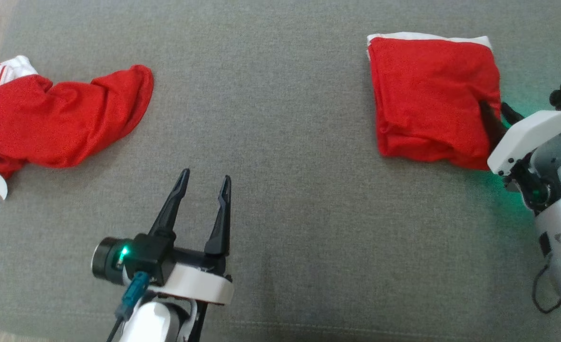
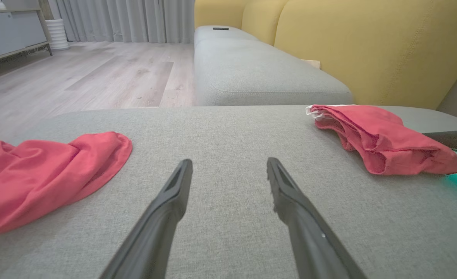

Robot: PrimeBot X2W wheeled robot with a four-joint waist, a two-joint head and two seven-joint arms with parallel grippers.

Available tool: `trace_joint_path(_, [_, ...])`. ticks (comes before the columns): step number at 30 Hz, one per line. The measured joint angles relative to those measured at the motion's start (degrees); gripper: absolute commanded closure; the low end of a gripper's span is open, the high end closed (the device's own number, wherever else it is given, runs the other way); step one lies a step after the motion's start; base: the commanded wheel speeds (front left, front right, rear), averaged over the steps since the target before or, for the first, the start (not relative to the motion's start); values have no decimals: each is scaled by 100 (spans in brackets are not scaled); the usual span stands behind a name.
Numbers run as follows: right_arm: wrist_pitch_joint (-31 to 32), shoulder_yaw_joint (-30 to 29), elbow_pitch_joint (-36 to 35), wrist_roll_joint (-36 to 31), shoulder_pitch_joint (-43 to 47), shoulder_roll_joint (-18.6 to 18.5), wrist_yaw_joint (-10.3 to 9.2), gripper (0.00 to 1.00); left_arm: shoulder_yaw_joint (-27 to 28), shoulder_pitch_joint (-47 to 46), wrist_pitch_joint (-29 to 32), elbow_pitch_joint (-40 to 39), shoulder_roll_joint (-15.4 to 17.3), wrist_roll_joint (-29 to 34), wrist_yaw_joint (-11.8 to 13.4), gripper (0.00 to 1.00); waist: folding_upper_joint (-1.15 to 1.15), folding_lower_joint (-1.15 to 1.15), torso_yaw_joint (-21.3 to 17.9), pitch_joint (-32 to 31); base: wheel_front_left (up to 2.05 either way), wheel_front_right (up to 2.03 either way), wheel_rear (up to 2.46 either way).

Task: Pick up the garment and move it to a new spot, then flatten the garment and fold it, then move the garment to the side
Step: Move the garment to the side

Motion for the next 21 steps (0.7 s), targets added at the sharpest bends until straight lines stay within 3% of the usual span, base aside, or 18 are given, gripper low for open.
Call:
trace_joint_path(1, [1, 94, -3, 41, -21, -48, 0, 100, -15, -34, 0, 3, -1, 0, 2, 0, 0, 0, 10, 27, 0, 0, 0])
trace_joint_path(8, [-250, 465, -62, 78, -222, -495, 0, 100, -121, -335, -1, -96, -9, 1, 20, 0, 0, -1, -152, 207, 0, 0, 0])
trace_joint_path(14, [-378, 686, -381, 114, -556, -1016, 0, 100, -230, -773, -4, -229, -16, 44, -10, 0, 0, -1, -611, 443, 0, 0, 0])
trace_joint_path(21, [-646, 637, -559, 142, -967, -1623, 0, 100, -364, -1671, -5, -222, -21, 216, -223, 0, 0, 0, -1167, 996, 0, 0, 0])
